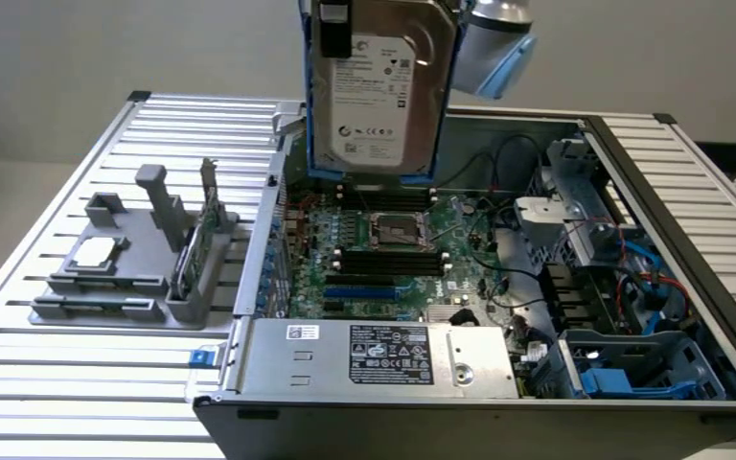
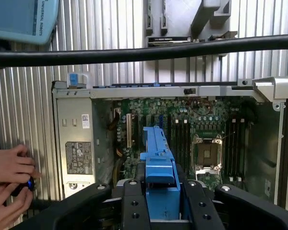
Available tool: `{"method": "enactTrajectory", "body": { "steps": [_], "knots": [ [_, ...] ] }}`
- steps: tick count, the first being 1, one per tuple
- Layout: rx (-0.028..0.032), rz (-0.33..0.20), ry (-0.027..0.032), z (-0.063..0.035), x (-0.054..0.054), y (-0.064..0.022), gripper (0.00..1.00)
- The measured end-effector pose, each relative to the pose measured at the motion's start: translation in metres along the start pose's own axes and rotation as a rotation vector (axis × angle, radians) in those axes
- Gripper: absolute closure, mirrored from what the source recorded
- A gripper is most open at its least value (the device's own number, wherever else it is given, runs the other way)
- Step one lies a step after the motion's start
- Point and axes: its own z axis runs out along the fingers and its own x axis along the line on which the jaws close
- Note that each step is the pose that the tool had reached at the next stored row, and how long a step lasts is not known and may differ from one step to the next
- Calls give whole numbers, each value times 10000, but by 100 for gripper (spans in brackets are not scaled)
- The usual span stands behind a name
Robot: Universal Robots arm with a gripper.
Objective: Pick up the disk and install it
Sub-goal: 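Pick up the disk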
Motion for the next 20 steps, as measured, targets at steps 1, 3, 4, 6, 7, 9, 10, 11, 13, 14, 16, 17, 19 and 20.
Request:
{"method": "enactTrajectory", "body": {
  "steps": [1,3,4,6,7,9,10,11,13,14,16,17,19,20],
  "knots": [
    [1,0,0,3,19,-44,67],
    [1,0,0,8,56,-134,67],
    [1,-1,-1,11,74,-179,67],
    [1,0,0,16,110,-268,67],
    [1,0,1,18,127,-311,67],
    [1,0,-1,23,162,-395,67],
    [1,-1,0,26,179,-437,67],
    [1,1,-1,28,195,-478,67],
    [1,-1,1,32,228,-563,67],
    [1,1,0,35,244,-604,67],
    [1,-1,-1,40,275,-687,67],
    [1,1,-1,42,291,-729,67],
    [1,0,-2,47,322,-809,67],
    [0,0,-1,49,340,-851,67]
  ]
}}
